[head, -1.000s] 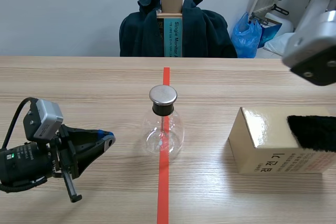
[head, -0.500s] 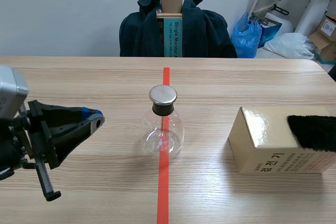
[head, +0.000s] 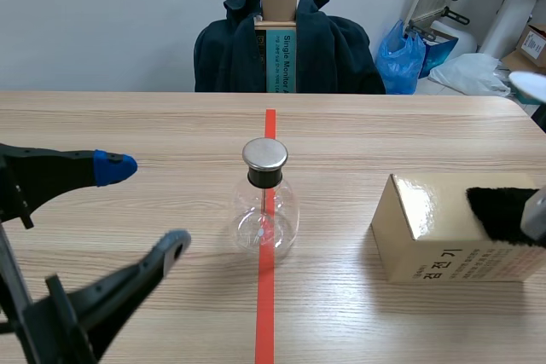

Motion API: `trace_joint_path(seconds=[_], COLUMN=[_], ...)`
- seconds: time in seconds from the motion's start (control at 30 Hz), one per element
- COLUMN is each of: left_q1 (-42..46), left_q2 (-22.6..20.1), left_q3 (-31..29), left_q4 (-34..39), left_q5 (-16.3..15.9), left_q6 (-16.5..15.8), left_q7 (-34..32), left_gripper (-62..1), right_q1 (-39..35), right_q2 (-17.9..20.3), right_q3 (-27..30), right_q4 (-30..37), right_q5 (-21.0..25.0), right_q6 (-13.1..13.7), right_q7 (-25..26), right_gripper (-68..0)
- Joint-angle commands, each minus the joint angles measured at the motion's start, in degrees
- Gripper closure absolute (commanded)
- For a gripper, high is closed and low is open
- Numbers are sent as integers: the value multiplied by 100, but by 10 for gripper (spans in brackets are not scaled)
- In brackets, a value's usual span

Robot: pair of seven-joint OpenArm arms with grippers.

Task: Do the electroscope experiment.
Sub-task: 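Put the plate down on the right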

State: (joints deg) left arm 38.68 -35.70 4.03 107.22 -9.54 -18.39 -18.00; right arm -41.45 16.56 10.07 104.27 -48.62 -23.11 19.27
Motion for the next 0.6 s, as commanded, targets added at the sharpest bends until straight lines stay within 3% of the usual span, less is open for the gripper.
trace_joint_path(seconds=[0.0,0.13,0.57], left_q1=[179,546,828], left_q2=[13,13,0], left_q3=[-90,-256,-579], left_q4=[131,413,1204], left_q5=[114,188,203], left_q6=[81,118,118], left_q7=[-94,-52,763], left_gripper=[-579,-623,-623], right_q1=[68,267,544], right_q2=[-7,-11,-310], right_q3=[-109,-411,-1187], right_q4=[-52,-380,-1292], right_q5=[-28,-160,-804], right_q6=[-83,-149,-393], right_q7=[33,-35,-98], right_gripper=[-8,-7,-7])
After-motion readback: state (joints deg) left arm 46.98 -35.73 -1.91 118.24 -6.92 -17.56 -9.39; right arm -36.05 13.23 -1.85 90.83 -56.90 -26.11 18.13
